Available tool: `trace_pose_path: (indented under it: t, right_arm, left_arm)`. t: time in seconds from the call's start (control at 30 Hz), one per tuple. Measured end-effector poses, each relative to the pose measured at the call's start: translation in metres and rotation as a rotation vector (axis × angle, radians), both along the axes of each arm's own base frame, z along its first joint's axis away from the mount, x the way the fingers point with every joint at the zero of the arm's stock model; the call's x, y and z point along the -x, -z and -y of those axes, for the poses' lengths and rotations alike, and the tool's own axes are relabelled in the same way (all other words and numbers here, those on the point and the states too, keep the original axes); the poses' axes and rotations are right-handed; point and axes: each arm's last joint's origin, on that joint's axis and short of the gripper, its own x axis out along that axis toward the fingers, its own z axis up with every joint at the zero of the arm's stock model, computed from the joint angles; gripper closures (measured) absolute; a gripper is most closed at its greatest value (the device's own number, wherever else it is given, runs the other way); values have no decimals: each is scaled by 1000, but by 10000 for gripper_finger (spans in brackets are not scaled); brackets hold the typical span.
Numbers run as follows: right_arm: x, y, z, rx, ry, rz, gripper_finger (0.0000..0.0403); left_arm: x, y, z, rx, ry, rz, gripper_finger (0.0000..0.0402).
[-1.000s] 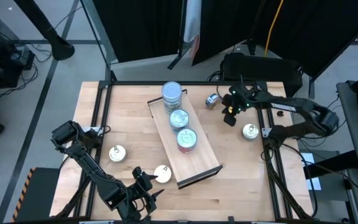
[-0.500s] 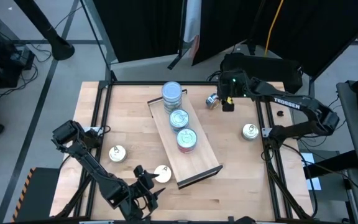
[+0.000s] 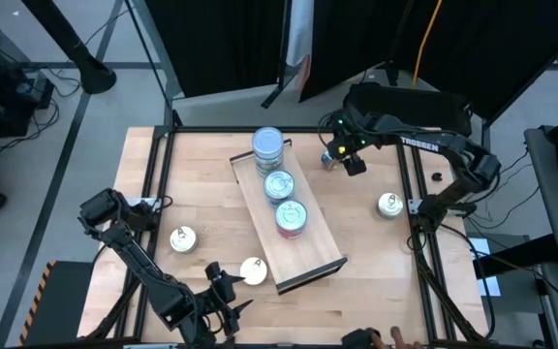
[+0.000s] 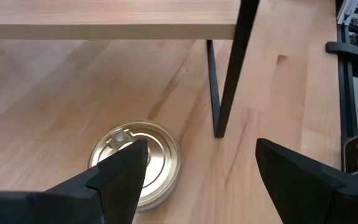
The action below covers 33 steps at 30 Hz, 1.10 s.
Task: Stack canned seafood by type on shelf
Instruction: Put the top blue and pink tuna can on the shelf
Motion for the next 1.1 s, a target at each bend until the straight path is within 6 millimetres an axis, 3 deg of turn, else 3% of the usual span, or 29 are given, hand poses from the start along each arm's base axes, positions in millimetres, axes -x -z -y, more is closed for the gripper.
trace_pose_path:
  t: [0.23,0.63,0.8,1.0,1.1]
  right_arm:
    - [-11,14,9,58,-96,-24,59]
    - [-29,43,35,-64,-52,-140,70]
    - [-27,57,37,-120,5,-224,120]
    - [-23,53,31,-180,89,-242,232]
    - [-20,46,23,-216,132,-262,236]
  left_arm:
    - [5,0,4,-6,22,-3,104]
    - [5,0,5,2,19,1,104]
    - [7,0,6,3,24,2,104]
    - [7,0,6,1,24,0,104]
    - [8,1,5,-15,24,-13,104]
